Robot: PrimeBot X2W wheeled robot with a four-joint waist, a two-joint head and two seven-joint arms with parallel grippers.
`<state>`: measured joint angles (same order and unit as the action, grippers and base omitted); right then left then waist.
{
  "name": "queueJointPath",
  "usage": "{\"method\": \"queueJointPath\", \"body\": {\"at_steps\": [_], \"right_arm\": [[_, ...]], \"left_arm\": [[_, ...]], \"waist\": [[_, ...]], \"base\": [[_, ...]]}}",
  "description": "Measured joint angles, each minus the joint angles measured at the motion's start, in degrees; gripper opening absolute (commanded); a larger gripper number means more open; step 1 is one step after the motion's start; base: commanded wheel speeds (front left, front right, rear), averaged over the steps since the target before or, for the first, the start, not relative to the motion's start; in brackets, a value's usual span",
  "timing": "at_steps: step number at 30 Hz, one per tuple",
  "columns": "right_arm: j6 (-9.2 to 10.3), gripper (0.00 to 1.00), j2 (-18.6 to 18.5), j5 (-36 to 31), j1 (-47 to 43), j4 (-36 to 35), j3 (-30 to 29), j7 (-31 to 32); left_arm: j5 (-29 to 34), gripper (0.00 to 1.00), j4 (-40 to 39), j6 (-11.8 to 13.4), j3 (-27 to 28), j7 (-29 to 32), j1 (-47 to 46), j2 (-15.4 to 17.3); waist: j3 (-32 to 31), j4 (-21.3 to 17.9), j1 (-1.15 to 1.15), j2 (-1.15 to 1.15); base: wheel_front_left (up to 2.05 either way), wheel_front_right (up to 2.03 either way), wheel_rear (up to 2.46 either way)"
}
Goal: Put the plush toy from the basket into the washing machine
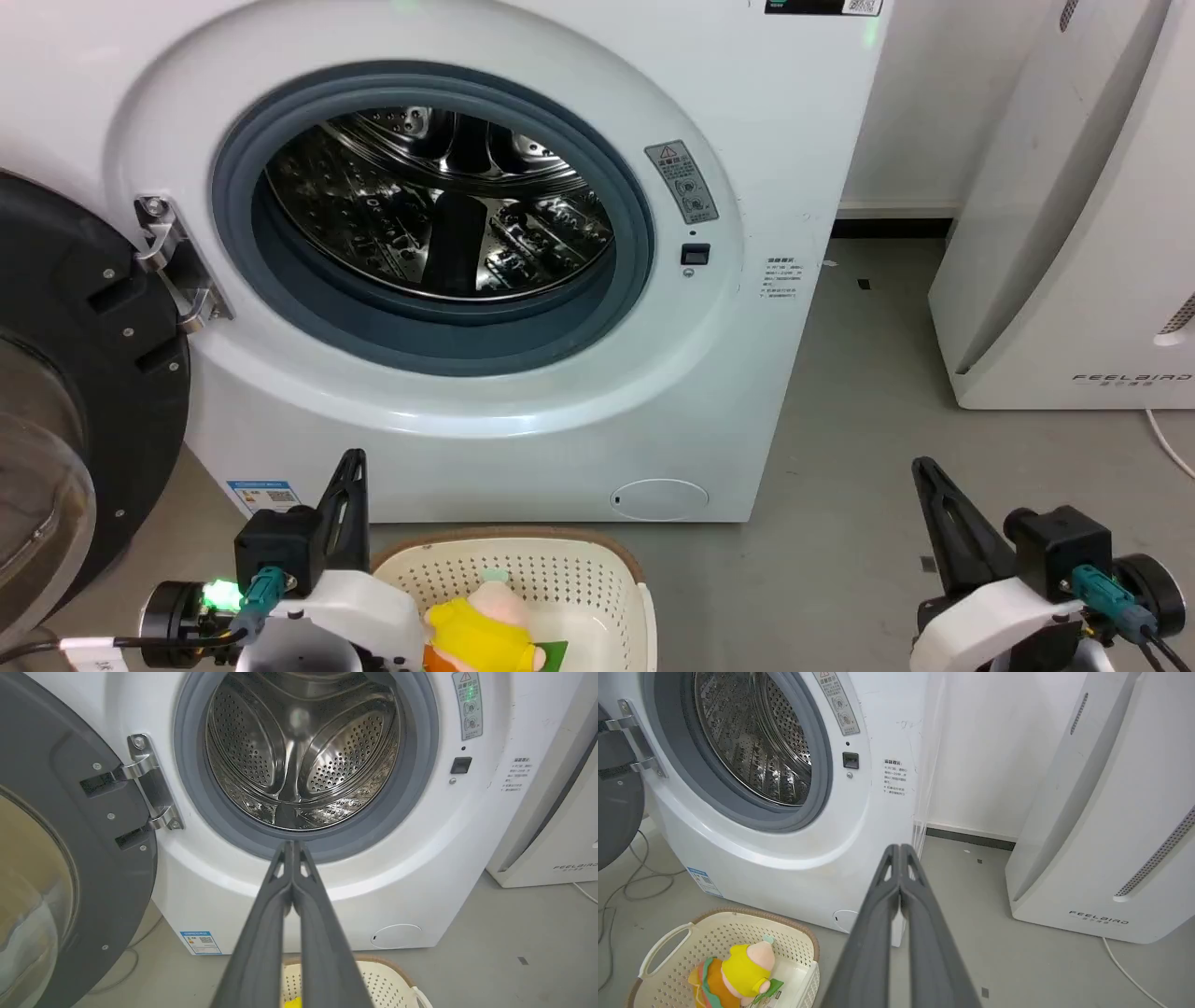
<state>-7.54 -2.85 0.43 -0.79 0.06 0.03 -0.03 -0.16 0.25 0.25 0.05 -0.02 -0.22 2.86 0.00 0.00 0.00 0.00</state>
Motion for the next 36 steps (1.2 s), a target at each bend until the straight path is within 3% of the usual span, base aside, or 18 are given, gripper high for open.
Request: {"method": "queueJointPath", "body": {"at_steps": [20,21,36], "right_arm": [[0.0,0.0,0.0,0.02,-0.02,0.0,0.01,0.0],[0.0,1.0,0.0,0.03,-0.02,0.0,0.0,0.0],[0.0,1.0,0.0,1.8,-0.04,-0.37,-0.63,-1.11]], "left_arm": [[-0.01,0.0,0.01,0.02,0.0,0.0,0.0,0.0],[-0.01,1.0,0.02,0.07,-0.01,-0.01,0.0,0.0],[-0.53,1.0,0.46,1.08,-0.89,-1.13,-0.01,-0.01]], "waist": [[0.0,0.0,0.0,0.0],[0.0,0.0,0.0,0.0],[0.33,0.0,0.0,0.0]], "base": [[0.0,0.0,0.0],[0.0,0.0,0.0],[0.0,0.0,0.0]]}}
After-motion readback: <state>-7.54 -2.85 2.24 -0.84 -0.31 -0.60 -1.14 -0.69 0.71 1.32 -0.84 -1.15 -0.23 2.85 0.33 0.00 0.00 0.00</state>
